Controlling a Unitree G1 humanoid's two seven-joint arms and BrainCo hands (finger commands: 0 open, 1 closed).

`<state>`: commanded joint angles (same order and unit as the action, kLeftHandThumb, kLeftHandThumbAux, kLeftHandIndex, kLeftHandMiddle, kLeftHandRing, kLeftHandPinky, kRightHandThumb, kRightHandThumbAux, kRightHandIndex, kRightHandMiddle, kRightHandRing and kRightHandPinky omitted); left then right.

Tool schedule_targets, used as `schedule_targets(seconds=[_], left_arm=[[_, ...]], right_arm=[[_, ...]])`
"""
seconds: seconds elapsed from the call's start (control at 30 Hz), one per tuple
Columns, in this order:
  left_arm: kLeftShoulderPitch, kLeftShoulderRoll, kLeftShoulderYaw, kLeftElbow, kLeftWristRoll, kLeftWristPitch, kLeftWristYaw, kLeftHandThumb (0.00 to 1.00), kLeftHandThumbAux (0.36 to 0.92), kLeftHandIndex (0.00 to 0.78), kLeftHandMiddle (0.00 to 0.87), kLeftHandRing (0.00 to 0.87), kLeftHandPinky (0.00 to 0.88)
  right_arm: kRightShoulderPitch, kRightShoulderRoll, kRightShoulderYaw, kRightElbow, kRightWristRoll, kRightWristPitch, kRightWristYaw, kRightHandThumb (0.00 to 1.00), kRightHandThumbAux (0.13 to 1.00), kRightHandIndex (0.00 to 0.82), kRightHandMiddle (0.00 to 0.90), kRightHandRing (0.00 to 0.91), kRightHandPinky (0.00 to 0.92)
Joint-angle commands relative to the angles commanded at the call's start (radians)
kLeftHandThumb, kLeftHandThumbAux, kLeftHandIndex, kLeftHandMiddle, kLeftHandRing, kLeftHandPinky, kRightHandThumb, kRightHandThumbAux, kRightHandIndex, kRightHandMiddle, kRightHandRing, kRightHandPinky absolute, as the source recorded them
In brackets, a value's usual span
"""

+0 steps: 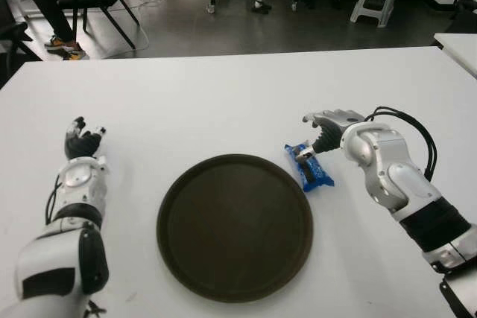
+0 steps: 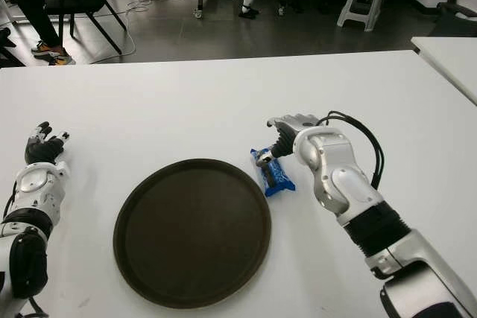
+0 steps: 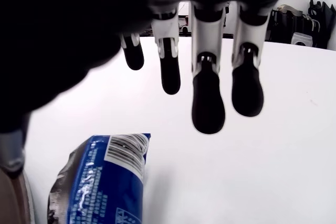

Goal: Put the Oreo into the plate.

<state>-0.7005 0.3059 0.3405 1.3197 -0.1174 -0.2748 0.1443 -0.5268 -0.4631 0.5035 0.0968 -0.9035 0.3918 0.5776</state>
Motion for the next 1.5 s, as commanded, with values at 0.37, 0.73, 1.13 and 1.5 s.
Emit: schedule_targets(seconds=[0.37, 0.73, 1.13, 1.5], left_arm=[[0.002, -0.001, 0.002, -0.001, -0.005, -0.009, -0.008, 0.0, 0.804, 0.0, 0.0, 0.006, 0.036], [0.002, 0.001, 0.001, 0.0, -0.003, -0.008, -0.011, 0.0, 0.781, 0.0, 0.003, 0.008, 0.038], [0.004, 0.004, -0.004, 0.0, 0.002, -0.008, -0.009, 0.0, 0.788, 0.0, 0.0, 0.006, 0.04], [0.003, 0.004, 0.0, -0.001, -0.005, -0.008, -0.012, 0.0, 0.773, 0.0, 0.001, 0.01, 0.034]], right_arm=[[0.005, -0.012, 0.018, -0.026, -0.031, 0.018, 0.033, 0.0, 0.434, 0.006, 0.147, 0.441, 0.552], [0.022, 0.004, 0.012, -0.038, -0.056, 0.052, 0.045, 0.0, 0.426, 0.018, 0.109, 0.258, 0.477], [0.034, 0.013, 0.02, -0.046, -0.065, 0.09, 0.059, 0.0, 0.445, 0.028, 0.096, 0.214, 0.47], [0.041, 0.019, 0.034, -0.044, -0.096, 0.133, 0.124, 0.0, 0.43, 0.05, 0.123, 0.204, 0.368]])
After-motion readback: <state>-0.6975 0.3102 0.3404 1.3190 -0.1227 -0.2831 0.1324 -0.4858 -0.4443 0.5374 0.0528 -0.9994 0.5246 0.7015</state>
